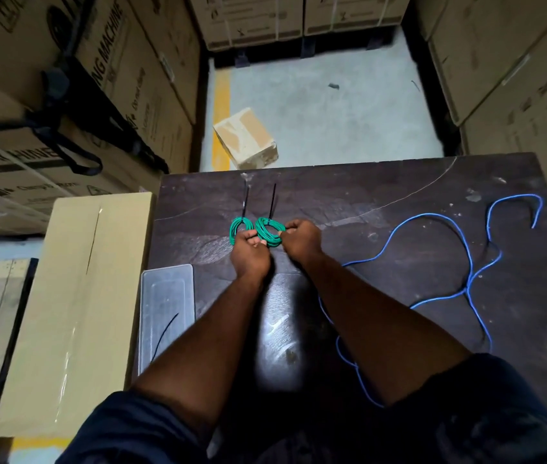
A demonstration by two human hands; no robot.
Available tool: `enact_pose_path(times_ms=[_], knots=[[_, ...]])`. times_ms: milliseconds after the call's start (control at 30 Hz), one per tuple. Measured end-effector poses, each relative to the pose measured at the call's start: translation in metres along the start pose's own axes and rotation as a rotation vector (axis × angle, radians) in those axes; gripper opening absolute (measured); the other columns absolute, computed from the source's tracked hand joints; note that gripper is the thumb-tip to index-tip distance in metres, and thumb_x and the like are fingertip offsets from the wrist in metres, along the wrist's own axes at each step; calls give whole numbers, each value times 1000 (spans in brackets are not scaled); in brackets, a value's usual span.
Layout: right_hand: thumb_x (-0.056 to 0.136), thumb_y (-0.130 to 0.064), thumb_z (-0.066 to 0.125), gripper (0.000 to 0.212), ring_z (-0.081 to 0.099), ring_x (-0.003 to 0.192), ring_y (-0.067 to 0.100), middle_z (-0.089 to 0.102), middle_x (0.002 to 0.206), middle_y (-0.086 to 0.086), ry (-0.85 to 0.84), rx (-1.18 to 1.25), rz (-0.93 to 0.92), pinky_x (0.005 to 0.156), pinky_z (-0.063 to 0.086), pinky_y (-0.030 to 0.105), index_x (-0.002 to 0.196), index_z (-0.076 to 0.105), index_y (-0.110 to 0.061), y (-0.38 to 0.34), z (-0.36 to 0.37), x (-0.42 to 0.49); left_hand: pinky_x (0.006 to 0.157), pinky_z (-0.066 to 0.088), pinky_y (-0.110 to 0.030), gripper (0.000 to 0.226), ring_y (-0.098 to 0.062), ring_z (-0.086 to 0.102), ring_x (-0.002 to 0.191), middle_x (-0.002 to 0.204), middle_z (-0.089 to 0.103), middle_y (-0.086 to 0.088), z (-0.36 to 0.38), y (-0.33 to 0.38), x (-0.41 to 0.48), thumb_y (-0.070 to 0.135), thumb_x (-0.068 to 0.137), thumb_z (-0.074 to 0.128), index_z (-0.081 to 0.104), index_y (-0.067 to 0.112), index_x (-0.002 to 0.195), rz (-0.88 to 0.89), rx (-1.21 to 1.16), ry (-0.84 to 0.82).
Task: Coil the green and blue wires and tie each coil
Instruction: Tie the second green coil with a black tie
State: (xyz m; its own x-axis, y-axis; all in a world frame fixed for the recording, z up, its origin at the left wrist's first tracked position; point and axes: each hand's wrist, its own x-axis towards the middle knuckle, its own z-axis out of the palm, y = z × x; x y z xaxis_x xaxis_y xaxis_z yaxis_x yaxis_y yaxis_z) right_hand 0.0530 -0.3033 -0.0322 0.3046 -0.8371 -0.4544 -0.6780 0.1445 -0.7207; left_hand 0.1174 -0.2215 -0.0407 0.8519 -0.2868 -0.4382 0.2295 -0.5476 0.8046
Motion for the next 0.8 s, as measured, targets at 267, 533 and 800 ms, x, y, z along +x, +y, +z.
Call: enact_pose_path(times_ms=[267,533,800], knots=[[79,-16,66,20,64,98,30,71,100,15,38,-17,24,84,48,32,98,67,-9,4,-3,-9,62,43,-1,23,-8,57,69,88,64,-5,-14,-2,-12,-6,86,53,58,2,107,33,-2,-6],[77,-6,58,18,64,90,30,70,93,14,145,2,-118,78,47,30,92,69,-5,17,-11,-54,79,54,-32,25,-20,63,73,84,68,-11,-20,-27,-36,-8,81,50,60,12,93,-14,-105,-106],[82,-6,60,13,60,75,17,67,81,4,243,154,-145,68,42,20,92,68,-7,57,-52,-121,58,50,-22,23,-16,60,62,79,67,-9,-38,-57,-88,-6,87,52,58,4,108,-78,-190,-228]])
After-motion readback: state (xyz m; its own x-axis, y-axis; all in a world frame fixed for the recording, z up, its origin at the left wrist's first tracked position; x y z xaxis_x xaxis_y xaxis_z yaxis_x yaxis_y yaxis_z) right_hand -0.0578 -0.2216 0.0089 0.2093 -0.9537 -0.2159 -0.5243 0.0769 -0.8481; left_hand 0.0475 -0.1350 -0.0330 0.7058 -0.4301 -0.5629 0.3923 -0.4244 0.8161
